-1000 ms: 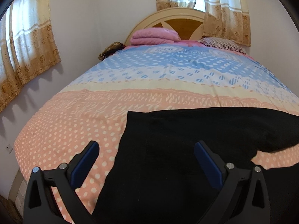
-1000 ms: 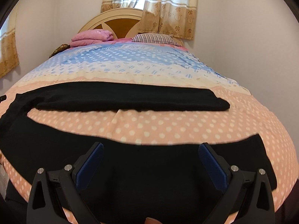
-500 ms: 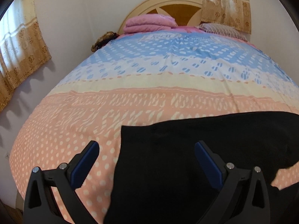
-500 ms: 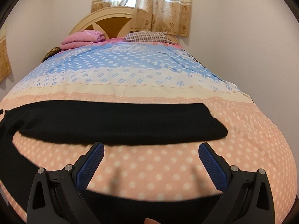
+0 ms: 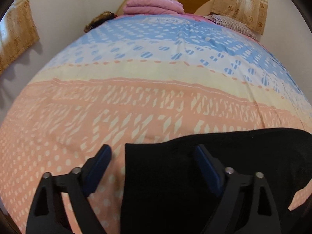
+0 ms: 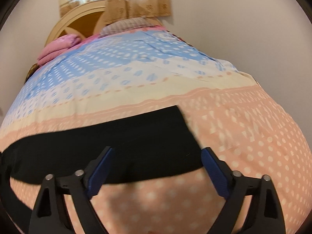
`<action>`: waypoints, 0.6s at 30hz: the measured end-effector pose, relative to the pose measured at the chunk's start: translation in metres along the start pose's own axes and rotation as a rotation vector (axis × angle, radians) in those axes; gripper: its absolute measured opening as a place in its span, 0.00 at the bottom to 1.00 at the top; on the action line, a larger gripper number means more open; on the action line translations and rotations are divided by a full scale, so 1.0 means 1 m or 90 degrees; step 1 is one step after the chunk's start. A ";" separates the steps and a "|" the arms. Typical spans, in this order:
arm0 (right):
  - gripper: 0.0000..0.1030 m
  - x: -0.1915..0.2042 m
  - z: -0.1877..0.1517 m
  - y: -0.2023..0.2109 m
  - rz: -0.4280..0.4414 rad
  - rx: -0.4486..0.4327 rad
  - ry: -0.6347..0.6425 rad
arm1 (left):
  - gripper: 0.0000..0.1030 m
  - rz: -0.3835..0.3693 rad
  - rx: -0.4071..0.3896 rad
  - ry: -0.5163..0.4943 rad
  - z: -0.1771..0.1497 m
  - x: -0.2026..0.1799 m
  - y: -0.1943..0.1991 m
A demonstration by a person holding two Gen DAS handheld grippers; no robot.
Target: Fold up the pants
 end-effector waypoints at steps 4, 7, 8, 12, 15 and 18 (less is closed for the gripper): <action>0.83 -0.022 0.002 -0.017 -0.017 0.025 -0.036 | 0.71 -0.015 0.019 0.002 -0.002 0.001 -0.007; 0.82 -0.031 0.004 -0.024 -0.028 0.032 -0.035 | 0.62 -0.026 0.034 0.015 -0.005 0.004 -0.013; 0.82 -0.033 0.006 -0.026 -0.032 0.033 -0.031 | 0.60 -0.026 0.038 0.015 -0.006 0.005 -0.014; 0.82 -0.037 0.013 -0.031 -0.041 0.037 -0.018 | 0.54 -0.032 0.032 0.013 -0.008 0.006 -0.015; 0.82 -0.038 0.021 -0.034 -0.045 0.037 -0.005 | 0.45 -0.043 0.025 -0.005 -0.006 0.002 -0.015; 0.82 -0.040 0.030 -0.037 -0.050 0.033 0.008 | 0.42 -0.045 0.022 -0.007 -0.005 0.001 -0.015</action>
Point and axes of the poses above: each gripper's, at about its wrist camera, not at the fingertips, and y roughly against the way its jaws point, x to its left, z to its top, the point moved 7 cm from there along -y, roughly the way its jaws point, and after that the axes turned 15 degrees about -x, right-handed, at the moved point
